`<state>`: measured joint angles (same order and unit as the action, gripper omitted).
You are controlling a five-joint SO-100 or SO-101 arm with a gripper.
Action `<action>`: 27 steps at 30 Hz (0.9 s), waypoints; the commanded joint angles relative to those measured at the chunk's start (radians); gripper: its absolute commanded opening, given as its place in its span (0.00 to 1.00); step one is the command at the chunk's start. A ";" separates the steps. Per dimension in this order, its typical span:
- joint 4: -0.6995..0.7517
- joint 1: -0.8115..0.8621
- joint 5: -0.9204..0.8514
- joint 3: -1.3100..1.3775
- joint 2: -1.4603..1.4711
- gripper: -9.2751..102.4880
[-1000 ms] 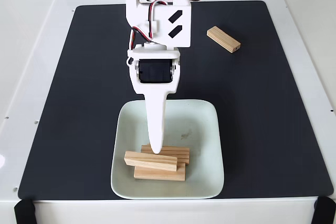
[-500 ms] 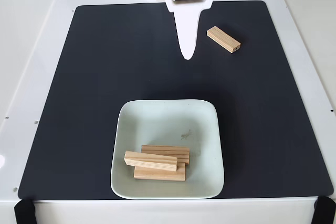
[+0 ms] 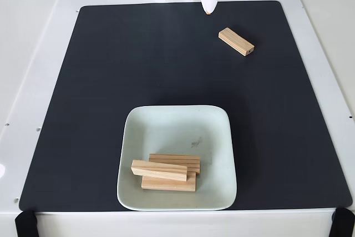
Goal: Pick up the wooden block and place them on the plate.
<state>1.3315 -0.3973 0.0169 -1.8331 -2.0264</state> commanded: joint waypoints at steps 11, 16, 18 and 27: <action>-0.336 -0.098 0.160 -0.405 -0.153 0.08; -0.367 -0.150 0.341 -0.405 -0.135 0.08; -0.367 -0.170 0.419 -0.400 -0.135 0.08; -0.210 -0.267 0.660 -0.244 -0.067 0.08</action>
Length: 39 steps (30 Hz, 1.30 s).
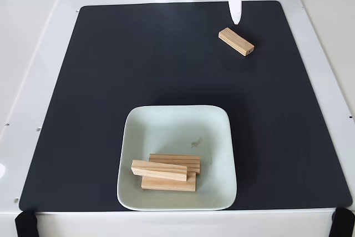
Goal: Pick up the wooden block and place them on the plate.
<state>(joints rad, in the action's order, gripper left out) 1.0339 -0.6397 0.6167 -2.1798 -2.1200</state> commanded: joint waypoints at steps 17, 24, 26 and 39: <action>0.388 -0.018 0.425 0.414 0.400 0.08; 0.397 -0.025 0.575 0.411 0.397 0.08; 0.417 -0.029 0.591 0.410 0.402 0.08; 0.413 -0.031 0.578 0.262 0.252 0.43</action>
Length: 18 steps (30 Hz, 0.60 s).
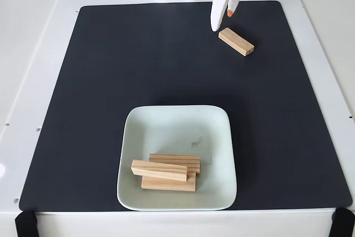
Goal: Pick up the wooden block and place them on the plate.
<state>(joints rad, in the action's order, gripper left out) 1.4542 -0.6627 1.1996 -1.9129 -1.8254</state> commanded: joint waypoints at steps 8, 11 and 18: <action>-0.023 -0.057 -0.003 -0.005 -0.041 0.40; -0.038 -0.067 0.000 -0.018 -0.041 0.40; -0.057 -0.083 0.003 -0.029 -0.041 0.40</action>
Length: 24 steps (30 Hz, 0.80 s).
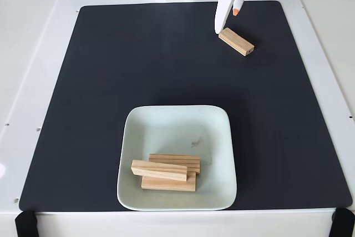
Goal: Pick up the wooden block and place them on the plate.
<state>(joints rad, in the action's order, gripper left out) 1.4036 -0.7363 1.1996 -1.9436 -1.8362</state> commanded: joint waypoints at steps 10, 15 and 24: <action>-0.038 0.005 0.006 -0.017 -0.025 0.40; -0.064 -0.008 0.009 -0.014 0.041 0.40; -0.137 -0.009 0.012 -0.025 0.067 0.40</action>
<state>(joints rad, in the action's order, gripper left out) 1.2901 -0.7363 1.1996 -1.9696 -1.7656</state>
